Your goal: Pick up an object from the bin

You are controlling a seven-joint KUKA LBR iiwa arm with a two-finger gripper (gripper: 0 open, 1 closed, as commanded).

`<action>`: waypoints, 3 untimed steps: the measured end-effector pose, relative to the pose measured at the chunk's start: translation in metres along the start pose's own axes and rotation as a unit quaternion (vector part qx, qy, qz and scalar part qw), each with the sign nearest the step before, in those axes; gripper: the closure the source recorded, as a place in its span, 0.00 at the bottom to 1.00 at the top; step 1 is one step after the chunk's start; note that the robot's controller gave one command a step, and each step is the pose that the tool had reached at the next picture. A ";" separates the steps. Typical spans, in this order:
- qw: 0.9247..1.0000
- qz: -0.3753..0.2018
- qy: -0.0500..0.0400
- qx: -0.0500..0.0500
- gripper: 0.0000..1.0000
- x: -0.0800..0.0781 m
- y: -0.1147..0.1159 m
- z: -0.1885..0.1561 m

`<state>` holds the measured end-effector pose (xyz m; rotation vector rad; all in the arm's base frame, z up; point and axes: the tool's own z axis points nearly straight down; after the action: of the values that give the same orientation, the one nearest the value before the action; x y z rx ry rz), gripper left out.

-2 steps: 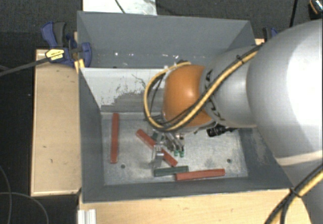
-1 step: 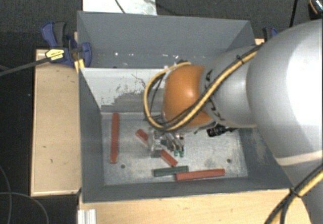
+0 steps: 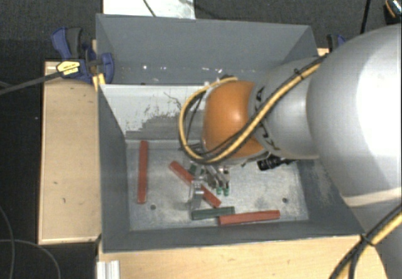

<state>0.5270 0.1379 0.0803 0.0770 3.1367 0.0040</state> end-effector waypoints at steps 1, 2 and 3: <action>0.988 -0.156 -0.002 0.001 0.00 -0.032 -0.019 -0.064; 0.953 -0.301 -0.001 0.002 0.00 0.018 -0.090 -0.154; 0.951 -0.308 -0.001 0.001 0.00 0.009 -0.114 -0.171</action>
Offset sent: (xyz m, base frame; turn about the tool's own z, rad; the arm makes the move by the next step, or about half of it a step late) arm 0.0282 -0.0202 0.0614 -0.3142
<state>0.5119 0.0237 0.2508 -0.8930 3.0055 -0.0023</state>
